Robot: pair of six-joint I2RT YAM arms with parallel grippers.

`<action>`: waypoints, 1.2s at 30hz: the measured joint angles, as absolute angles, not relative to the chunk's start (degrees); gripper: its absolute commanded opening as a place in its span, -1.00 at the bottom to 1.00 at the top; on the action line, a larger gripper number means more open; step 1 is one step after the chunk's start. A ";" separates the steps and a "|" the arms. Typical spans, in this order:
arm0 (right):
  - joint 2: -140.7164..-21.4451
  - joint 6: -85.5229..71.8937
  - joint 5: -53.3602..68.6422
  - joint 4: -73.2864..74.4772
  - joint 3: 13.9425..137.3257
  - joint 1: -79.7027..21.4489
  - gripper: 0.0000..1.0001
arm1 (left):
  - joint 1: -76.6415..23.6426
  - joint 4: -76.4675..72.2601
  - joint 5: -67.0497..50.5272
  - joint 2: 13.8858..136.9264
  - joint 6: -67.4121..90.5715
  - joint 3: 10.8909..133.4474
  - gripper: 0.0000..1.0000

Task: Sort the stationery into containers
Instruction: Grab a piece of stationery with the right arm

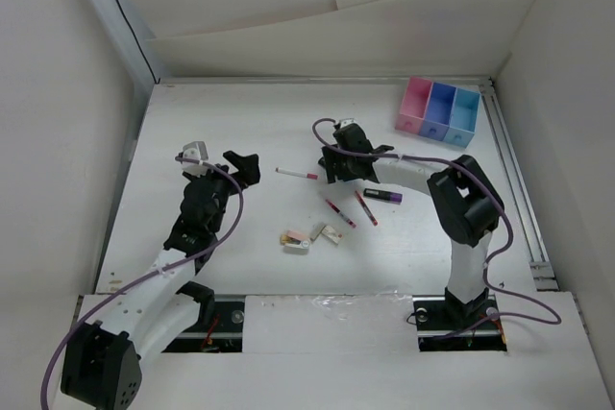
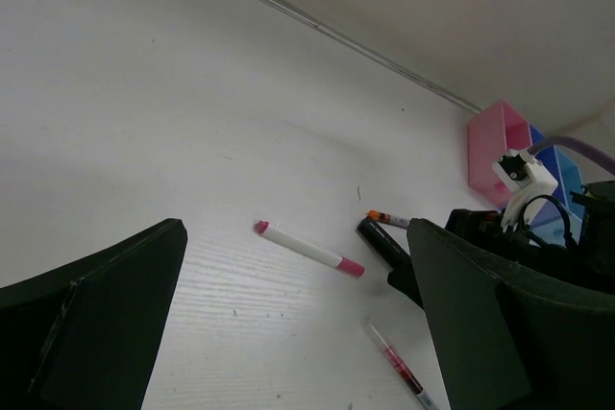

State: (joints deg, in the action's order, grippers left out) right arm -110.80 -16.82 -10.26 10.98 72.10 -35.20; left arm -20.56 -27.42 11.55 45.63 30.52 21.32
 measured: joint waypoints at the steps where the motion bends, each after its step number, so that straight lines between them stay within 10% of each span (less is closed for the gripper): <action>1: -111.44 -16.47 -10.07 11.20 72.40 -34.87 0.60 | -20.56 -27.42 11.33 46.15 30.63 21.32 1.00; 14: -114.63 -11.86 -6.13 11.79 76.07 -33.69 0.12 | -20.56 -27.99 10.11 46.65 31.16 21.32 0.75; 23: -114.30 -11.38 -5.45 11.94 75.66 -34.20 -0.71 | -20.56 -27.86 10.26 45.67 31.99 21.32 0.58; 36: -99.22 -13.15 -2.37 13.72 71.92 -34.17 -1.00 | -20.53 -27.09 10.22 44.23 32.47 21.32 0.55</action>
State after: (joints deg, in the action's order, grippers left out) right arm -99.22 -13.15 -2.37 13.72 71.92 -34.17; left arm -20.53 -27.09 10.22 44.23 32.47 21.32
